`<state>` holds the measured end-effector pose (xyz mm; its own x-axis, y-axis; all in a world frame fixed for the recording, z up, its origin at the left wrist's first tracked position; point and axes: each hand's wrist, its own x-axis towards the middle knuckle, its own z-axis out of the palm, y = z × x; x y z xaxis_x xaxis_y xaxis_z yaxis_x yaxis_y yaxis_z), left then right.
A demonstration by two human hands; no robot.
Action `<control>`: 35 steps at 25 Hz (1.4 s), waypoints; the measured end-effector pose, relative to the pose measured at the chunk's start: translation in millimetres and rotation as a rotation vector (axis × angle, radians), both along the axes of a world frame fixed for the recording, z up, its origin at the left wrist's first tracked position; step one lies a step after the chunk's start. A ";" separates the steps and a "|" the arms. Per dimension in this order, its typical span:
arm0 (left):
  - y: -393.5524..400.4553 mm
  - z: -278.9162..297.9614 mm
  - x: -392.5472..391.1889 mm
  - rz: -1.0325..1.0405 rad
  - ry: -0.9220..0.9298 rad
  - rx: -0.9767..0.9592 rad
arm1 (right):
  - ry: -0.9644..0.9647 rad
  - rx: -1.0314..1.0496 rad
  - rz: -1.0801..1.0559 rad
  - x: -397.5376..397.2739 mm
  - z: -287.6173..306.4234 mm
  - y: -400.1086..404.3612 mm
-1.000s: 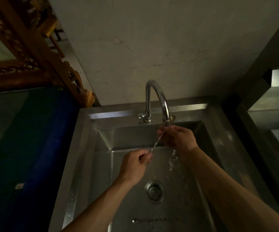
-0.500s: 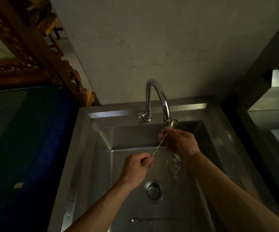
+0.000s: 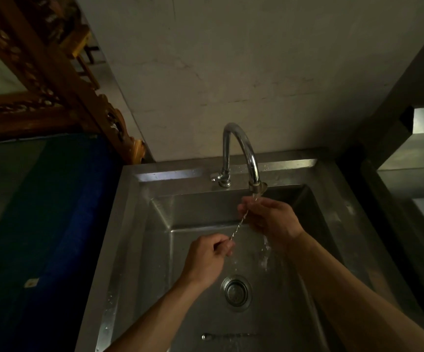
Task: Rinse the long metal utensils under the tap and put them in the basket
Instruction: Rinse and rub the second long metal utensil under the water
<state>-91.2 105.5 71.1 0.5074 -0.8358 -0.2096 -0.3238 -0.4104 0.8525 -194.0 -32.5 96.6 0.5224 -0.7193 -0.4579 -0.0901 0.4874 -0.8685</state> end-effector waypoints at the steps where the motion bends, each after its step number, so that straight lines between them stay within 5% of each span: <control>1: 0.5 -0.7 0.7 0.002 0.004 -0.007 | 0.003 -0.002 -0.002 -0.1 -1.1 -0.1; 15: -2.0 3.9 -4.5 0.145 0.109 -0.059 | -0.042 -0.019 0.045 -0.6 -7.0 -1.3; 35: 3.2 -5.8 8.5 0.127 0.033 0.000 | -0.031 0.027 0.045 3.2 -0.4 -2.2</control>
